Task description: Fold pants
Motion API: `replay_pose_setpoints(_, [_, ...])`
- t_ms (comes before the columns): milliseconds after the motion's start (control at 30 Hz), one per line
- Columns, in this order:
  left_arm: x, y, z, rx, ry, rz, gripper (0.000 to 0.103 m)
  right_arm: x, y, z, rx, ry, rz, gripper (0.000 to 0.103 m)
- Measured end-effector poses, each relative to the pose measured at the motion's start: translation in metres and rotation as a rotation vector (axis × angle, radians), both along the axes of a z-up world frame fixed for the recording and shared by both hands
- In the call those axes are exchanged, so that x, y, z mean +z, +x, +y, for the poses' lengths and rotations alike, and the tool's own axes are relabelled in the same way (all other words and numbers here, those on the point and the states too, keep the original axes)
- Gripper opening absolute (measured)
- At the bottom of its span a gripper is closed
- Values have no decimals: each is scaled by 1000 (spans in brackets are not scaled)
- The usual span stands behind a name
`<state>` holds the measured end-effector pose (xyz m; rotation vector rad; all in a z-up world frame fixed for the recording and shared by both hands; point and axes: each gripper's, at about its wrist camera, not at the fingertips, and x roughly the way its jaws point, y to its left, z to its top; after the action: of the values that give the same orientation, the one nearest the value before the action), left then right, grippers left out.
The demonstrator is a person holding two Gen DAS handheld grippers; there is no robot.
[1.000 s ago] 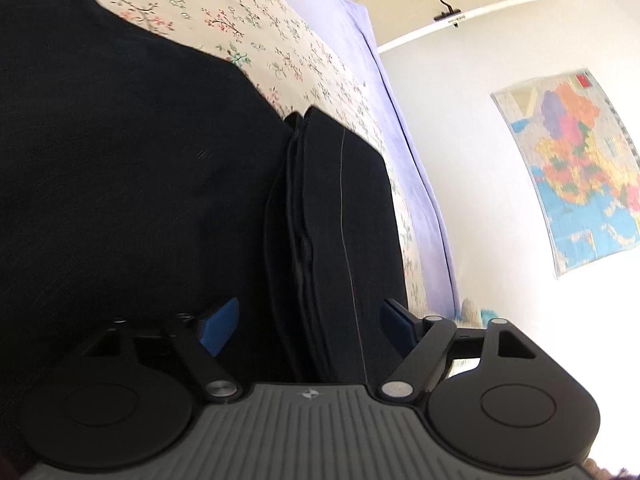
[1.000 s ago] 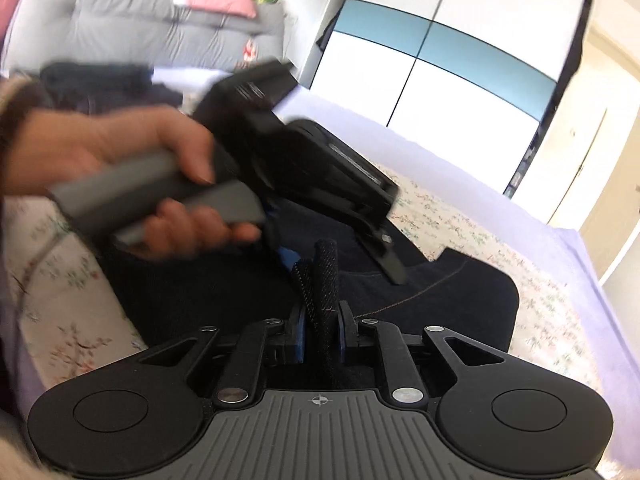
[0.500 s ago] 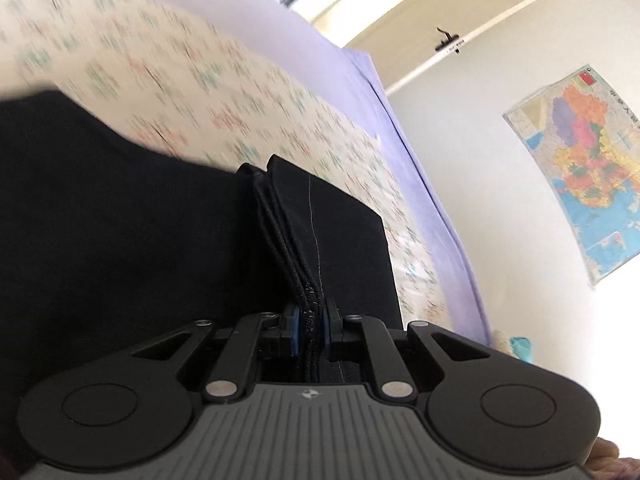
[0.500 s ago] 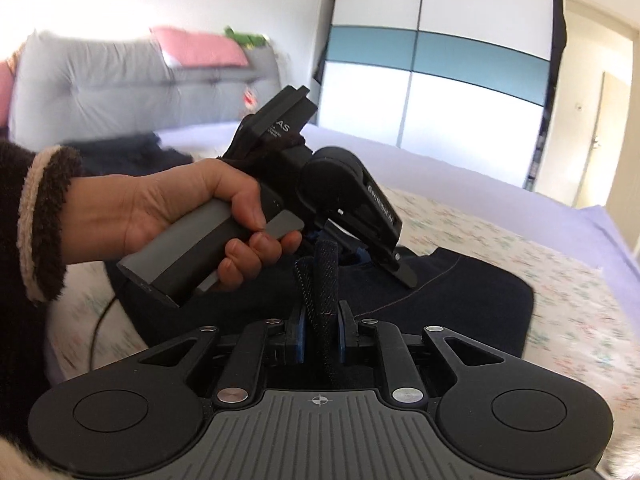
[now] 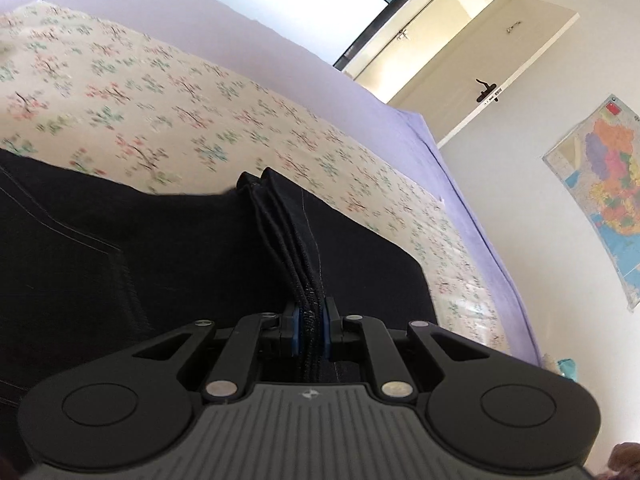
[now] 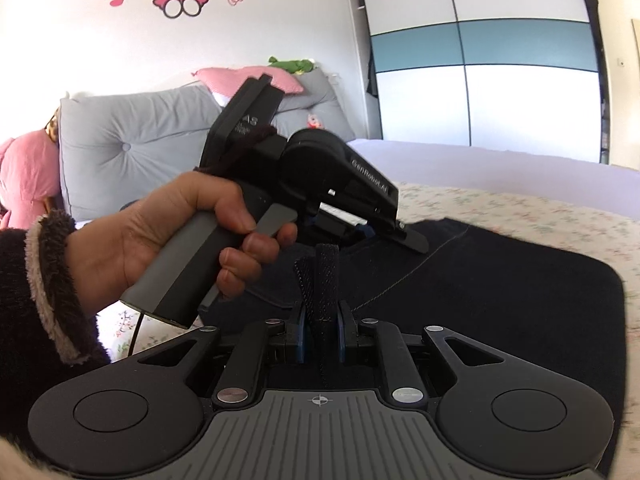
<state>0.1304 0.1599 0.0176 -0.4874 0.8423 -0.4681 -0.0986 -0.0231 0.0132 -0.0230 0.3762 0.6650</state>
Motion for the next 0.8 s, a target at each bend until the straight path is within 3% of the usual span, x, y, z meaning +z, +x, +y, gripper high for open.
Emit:
replay_pose_setpoints(167, [-1, 1, 29, 45, 6, -58, 62, 1, 15, 29, 30, 39, 33, 15])
replay_pose_setpoints(400, [6, -9, 101, 142, -17, -63, 62, -6, 31, 78, 111, 124, 85, 15])
replay_pose_setpoints(567, [11, -14, 133, 196, 26, -98, 62, -10, 47, 117, 162, 162, 115, 15])
replay_pose_setpoints(800, [14, -20, 181, 300, -25, -95, 61, -8, 63, 151, 239, 218, 142, 15])
